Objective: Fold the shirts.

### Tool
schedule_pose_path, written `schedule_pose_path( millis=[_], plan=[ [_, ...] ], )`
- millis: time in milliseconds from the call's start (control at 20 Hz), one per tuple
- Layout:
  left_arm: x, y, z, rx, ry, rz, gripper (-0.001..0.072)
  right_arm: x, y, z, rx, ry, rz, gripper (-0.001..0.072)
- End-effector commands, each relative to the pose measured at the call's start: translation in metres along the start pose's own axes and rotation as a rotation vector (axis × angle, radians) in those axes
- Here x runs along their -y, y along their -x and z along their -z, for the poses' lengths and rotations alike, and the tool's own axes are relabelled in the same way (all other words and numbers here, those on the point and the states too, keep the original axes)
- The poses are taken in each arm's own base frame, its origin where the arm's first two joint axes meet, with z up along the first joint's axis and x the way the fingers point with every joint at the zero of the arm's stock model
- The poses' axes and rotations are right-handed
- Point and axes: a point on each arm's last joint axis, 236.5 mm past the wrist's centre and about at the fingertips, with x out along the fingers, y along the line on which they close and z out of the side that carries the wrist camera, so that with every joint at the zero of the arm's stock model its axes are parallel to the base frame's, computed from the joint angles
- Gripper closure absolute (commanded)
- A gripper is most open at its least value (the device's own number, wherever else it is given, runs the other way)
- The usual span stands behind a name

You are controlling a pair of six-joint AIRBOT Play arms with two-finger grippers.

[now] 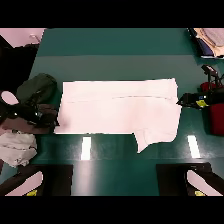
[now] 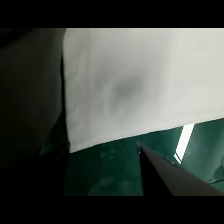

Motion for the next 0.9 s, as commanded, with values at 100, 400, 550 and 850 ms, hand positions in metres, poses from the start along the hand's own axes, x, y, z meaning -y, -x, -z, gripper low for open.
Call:
schedule_pose_path(
  millis=[100, 400, 550, 850],
  plan=[
    [-0.014, -0.019, 0.009, 0.028, 0.061, -0.040, 0.0212, -0.015, 0.001, 0.004, -0.003, -0.003, -0.061, 0.0314],
    [-0.004, -0.031, 0.014, 0.025, 0.096, 0.014, 0.0214, -0.017, 0.001, 0.004, 0.001, -0.004, -0.073, 0.0314],
    [-0.002, -0.031, 0.014, 0.023, 0.101, 0.022, 0.0222, -0.017, 0.001, 0.004, -0.002, -0.004, -0.073, 0.0314],
    [0.014, -0.021, 0.010, 0.027, 0.099, 0.081, 0.0684, -0.007, 0.002, 0.041, -0.155, 0.016, -0.032, 0.0314]
  ],
)
